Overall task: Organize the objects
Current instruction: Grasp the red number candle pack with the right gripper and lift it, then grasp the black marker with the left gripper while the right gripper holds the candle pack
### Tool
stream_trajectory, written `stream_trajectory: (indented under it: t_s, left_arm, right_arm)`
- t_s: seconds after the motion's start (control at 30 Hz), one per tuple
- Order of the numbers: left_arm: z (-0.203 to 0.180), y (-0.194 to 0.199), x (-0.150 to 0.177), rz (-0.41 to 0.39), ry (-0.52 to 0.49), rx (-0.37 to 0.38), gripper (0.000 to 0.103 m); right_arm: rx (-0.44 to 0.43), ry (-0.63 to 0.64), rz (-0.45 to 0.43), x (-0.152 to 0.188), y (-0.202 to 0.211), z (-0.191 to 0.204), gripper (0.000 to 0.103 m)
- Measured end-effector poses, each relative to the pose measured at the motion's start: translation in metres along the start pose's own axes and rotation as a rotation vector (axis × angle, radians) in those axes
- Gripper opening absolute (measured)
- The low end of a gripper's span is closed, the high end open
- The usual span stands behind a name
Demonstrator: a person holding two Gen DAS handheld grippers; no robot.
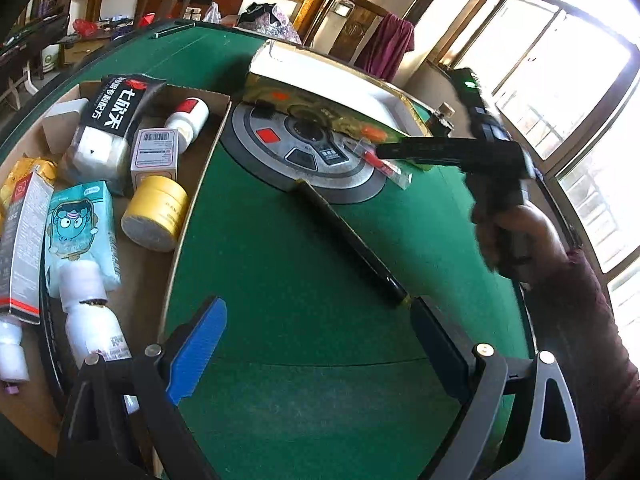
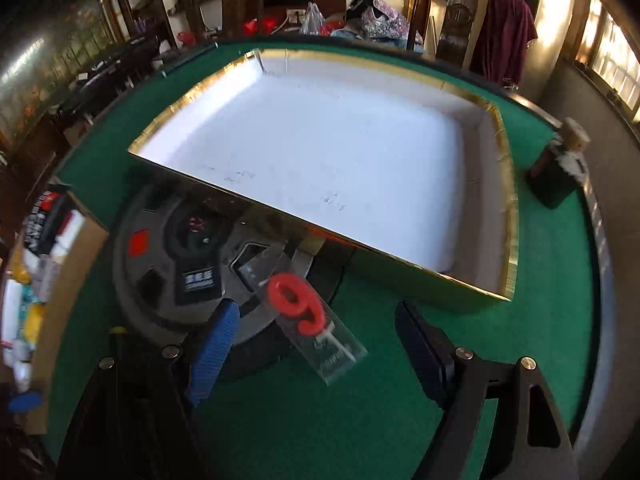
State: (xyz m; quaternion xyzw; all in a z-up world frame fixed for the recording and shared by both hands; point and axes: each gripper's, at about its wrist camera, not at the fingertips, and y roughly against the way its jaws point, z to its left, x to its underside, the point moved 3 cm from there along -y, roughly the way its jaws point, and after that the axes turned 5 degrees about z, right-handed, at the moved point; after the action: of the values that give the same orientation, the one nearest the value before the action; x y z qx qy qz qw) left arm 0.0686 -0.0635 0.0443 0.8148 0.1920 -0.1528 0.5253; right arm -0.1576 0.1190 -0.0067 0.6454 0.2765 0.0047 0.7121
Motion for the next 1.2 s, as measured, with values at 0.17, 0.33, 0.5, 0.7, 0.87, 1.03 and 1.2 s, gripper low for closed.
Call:
stream_trajectory:
  t_s: [0.17, 0.33, 0.5, 0.7, 0.87, 1.03, 1.2]
  left_arm:
    - [-0.002, 0.001, -0.006, -0.011, 0.008, -0.061, 0.093]
    - [-0.011, -0.020, -0.022, 0.023, 0.027, -0.082, 0.093]
    - [-0.023, -0.050, -0.037, 0.035, 0.036, -0.161, 0.093]
    - [-0.046, -0.098, -0.053, 0.075, -0.039, -0.304, 0.092]
    - [-0.069, -0.107, -0.038, 0.049, -0.216, -0.346, 0.054]
    - [-0.053, -0.088, -0.029, 0.085, -0.229, -0.313, 0.015]
    - [-0.054, -0.089, -0.029, 0.058, -0.234, -0.354, 0.027]
  right_arm:
    - [0.037, 0.002, 0.016, -0.002, -0.017, 0.014, 0.030]
    - [0.023, -0.049, 0.034, 0.031, -0.006, 0.005, 0.030]
    - [-0.004, -0.111, 0.029, 0.081, 0.019, -0.008, 0.030]
    - [-0.083, -0.214, -0.001, 0.131, 0.042, -0.025, 0.031]
    - [-0.088, -0.216, -0.023, 0.141, 0.049, -0.023, 0.031]
    - [-0.085, -0.219, -0.034, 0.142, 0.048, -0.022, 0.031]
    - [-0.042, -0.220, -0.043, 0.142, 0.048, -0.016, 0.033]
